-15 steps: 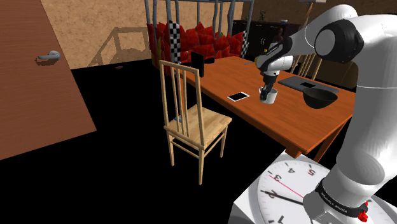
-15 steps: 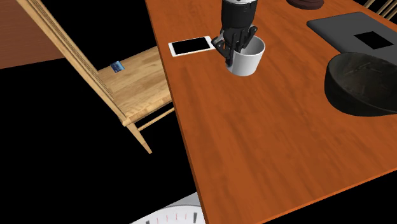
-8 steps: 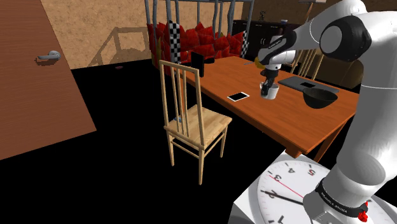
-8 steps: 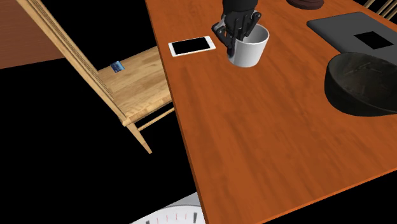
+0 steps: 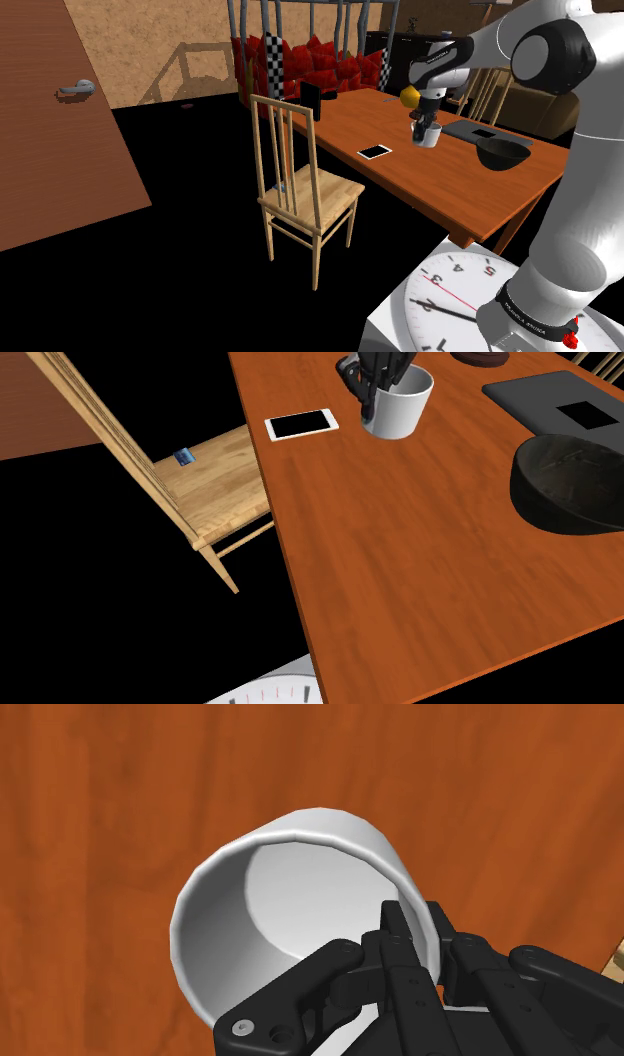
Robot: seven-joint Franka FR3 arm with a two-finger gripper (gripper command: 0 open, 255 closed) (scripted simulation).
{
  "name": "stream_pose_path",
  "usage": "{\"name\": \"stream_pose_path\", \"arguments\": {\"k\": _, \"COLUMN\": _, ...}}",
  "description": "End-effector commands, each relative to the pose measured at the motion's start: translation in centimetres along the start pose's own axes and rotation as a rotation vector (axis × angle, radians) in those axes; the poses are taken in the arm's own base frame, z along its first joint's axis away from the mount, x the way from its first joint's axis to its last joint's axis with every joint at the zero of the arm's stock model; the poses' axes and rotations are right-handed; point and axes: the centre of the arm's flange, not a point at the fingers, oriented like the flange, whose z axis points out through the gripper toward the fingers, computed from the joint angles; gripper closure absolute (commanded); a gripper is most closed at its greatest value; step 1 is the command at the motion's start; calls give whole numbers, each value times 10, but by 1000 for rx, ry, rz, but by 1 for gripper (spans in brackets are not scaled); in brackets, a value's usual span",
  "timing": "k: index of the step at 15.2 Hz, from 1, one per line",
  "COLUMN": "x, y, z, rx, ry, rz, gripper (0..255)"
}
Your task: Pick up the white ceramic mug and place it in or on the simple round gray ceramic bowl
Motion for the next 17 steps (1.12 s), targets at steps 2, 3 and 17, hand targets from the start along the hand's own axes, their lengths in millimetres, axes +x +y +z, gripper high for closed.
{"name": "stream_pose_path", "arguments": {"k": 2, "x": 0, "y": 1, "z": -17, "rx": 0, "ry": 0, "rz": 0, "gripper": 255}}
{"name": "stream_pose_path", "arguments": {"k": 3, "x": 0, "y": 1, "z": -22, "rx": 0, "ry": 0, "rz": 0, "gripper": 255}}
{"name": "stream_pose_path", "arguments": {"k": 17, "x": -2, "y": 5, "z": -93, "rx": 0, "ry": 0, "rz": 0, "gripper": 255}}
